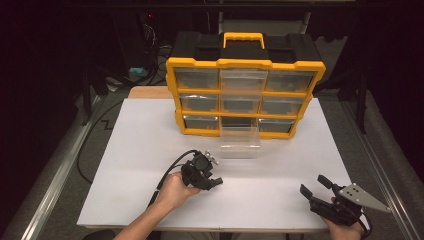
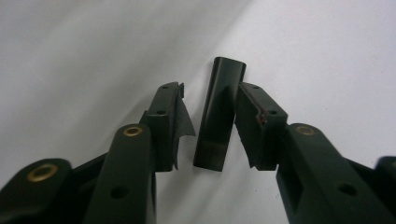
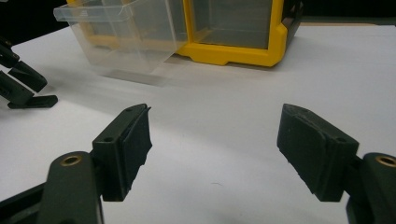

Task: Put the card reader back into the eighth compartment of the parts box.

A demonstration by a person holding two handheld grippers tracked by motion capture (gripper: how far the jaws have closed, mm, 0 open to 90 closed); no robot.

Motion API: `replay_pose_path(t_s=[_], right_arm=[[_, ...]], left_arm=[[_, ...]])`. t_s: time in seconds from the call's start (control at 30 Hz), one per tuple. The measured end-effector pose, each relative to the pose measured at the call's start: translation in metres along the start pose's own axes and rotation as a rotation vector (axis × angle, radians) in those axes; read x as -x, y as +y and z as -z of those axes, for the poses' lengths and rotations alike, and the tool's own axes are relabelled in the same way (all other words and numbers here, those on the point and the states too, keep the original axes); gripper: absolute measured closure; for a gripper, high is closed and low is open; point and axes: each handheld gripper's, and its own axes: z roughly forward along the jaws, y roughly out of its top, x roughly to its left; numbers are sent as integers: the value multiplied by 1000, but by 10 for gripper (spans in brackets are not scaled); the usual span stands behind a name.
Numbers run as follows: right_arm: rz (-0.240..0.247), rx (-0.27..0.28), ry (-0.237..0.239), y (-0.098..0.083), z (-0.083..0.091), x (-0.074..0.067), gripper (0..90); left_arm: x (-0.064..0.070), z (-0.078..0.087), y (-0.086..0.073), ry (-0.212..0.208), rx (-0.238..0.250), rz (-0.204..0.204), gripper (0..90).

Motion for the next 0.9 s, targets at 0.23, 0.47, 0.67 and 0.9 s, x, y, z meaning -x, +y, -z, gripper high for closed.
replay_pose_path(t_s=[0.23,0.47,0.67,0.9], right_arm=[[2,-1,1,0,0,0,259],[2,1,0,0,0,0,259],[-1,4,2,0,0,0,260],[-1,2,4,0,1,0,261]], left_arm=[[2,-4,1,-19,-33,-12,678],[3,-4,0,-2,-45,-31,728],[6,-4,0,15,-45,-45,731],[5,-1,0,-2,-28,-54,732]])
